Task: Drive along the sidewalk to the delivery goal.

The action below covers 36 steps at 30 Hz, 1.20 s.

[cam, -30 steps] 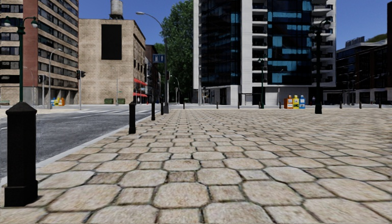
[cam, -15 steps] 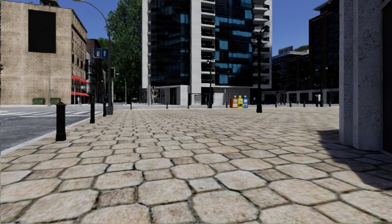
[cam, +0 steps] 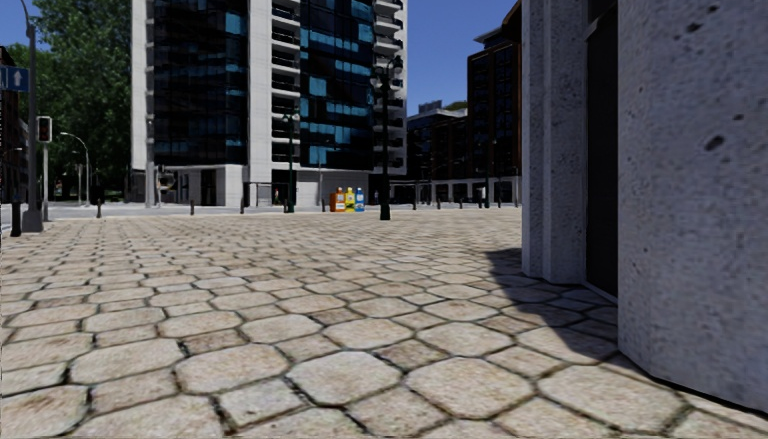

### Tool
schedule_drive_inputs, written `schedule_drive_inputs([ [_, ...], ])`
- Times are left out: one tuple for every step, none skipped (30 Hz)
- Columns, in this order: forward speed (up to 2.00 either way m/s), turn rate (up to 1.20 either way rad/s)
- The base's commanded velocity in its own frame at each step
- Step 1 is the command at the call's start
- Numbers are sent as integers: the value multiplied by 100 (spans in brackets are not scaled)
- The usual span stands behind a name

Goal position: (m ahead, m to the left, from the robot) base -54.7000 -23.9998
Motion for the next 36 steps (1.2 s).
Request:
schedule_drive_inputs([
  [62,-73],
  [62,-73],
  [62,-73],
  [62,-73],
  [62,-73],
  [62,-73],
  [62,-73],
  [62,-73],
  [62,-73],
  [62,-73],
  [62,-73],
  [62,-73],
  [62,-75],
  [62,-78],
  [62,-79],
  [62,-79],
  [62,-80],
  [62,-80],
  [62,-80],
  [62,-80],
  [62,-80],
  [62,-80],
  [62,-80],
  [62,-80],
  [62,-80],
  [62,-80],
  [62,-80],
  [62,-80],
  [63,-80],
  [63,-80],
  [63,-80],
  [63,-80],
  [63,-80],
  [63,-80],
  [63,-80],
  [63,-80],
])
